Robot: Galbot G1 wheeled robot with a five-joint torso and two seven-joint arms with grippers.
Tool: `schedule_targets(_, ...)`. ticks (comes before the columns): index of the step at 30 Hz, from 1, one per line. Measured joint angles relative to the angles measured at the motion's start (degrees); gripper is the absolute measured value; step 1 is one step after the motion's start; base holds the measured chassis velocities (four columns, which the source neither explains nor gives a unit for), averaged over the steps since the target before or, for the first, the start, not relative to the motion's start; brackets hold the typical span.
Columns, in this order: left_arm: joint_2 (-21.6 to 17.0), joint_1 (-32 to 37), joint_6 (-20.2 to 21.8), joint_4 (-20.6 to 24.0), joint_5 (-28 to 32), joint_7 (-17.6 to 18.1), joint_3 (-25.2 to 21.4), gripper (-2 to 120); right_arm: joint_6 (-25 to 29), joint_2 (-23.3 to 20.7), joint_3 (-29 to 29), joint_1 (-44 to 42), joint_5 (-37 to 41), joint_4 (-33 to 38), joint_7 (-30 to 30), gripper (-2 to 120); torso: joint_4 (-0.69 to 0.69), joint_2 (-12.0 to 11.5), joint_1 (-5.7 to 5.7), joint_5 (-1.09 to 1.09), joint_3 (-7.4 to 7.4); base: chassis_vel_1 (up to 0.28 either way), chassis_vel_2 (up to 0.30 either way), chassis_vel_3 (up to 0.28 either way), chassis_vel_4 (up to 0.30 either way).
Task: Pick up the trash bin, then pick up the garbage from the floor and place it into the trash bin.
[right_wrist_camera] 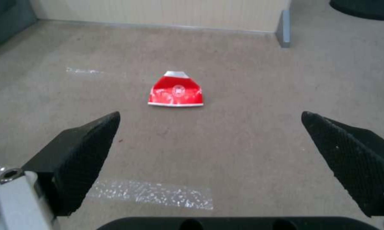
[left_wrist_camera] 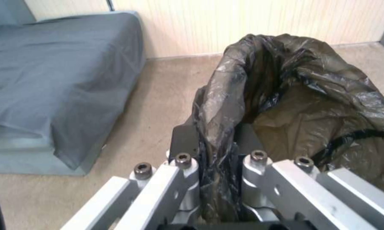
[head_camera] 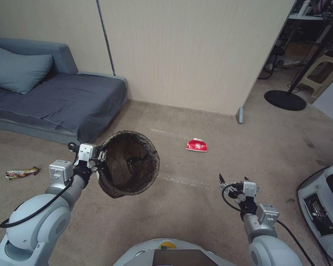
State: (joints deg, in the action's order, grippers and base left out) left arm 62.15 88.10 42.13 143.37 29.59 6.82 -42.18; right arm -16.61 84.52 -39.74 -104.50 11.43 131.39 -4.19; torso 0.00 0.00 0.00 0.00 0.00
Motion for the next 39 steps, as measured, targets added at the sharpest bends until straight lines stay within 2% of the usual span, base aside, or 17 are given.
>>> schedule_targets(9,-0.19,-0.52,0.00,-0.05,-0.03,-0.67,0.45,7,-0.98,-1.87,-0.28,0.77,1.56,0.34,-0.41,100,0.00,0.00,0.00,0.00,0.00,0.000,0.000,0.000,0.000)
schedule_targets(39,0.05,-0.84,-0.01,-0.13,-0.63,-1.40,0.44,7,0.14,-1.02,-0.05,0.79,0.77,0.69,0.49,100,0.00,0.00,0.00,0.00,0.00,0.000,0.000,0.000,0.000)
